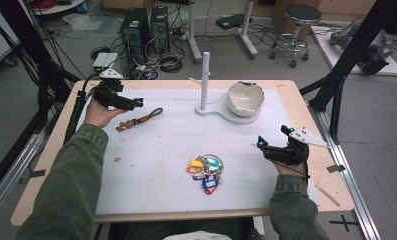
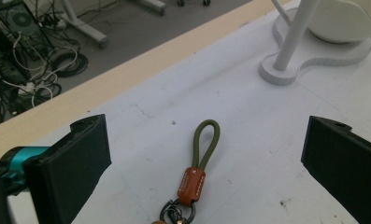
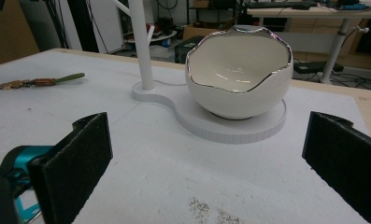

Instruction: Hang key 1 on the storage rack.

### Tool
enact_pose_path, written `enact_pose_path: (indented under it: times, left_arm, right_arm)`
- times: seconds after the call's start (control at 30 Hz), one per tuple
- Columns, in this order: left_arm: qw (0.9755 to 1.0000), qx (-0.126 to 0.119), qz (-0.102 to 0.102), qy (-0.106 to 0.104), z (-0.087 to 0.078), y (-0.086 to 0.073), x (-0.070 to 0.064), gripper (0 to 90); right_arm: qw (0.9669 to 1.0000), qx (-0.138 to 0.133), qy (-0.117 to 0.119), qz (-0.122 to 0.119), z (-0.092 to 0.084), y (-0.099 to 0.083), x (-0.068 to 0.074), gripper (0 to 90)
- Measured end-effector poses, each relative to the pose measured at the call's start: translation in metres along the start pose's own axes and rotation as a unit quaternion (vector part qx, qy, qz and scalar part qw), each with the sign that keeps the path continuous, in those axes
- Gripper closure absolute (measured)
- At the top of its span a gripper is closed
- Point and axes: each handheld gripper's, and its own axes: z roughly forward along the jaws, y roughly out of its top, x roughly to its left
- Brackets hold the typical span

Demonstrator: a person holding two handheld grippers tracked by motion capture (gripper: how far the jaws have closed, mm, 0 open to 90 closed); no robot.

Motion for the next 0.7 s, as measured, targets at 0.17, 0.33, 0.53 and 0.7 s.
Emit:
enact_pose_path:
  times: [0.17,0.33,0.53,0.7]
  left_arm:
    - [0.9997,0.02,0.007,-0.01,0.017,-0.004,-0.002,1.7]
    - [0.9995,0.032,0.007,-0.006,0.026,-0.008,0.001,1.7]
    - [0.9992,0.041,0.002,0.002,0.031,-0.012,0.007,1.7]
    - [0.9989,0.047,0.004,0.009,0.036,-0.015,0.009,1.7]
  right_arm:
    - [1.0,0.0,-0.001,-0.004,-0.001,0.0,0.001,0.7]
    - [1.0,0.001,0.0,-0.005,0.0,0.0,0.001,0.7]
    - [1.0,0.0,0.001,-0.008,0.0,-0.001,0.0,0.7]
    - [1.0,0.0,0.001,-0.007,-0.001,0.0,0.0,0.7]
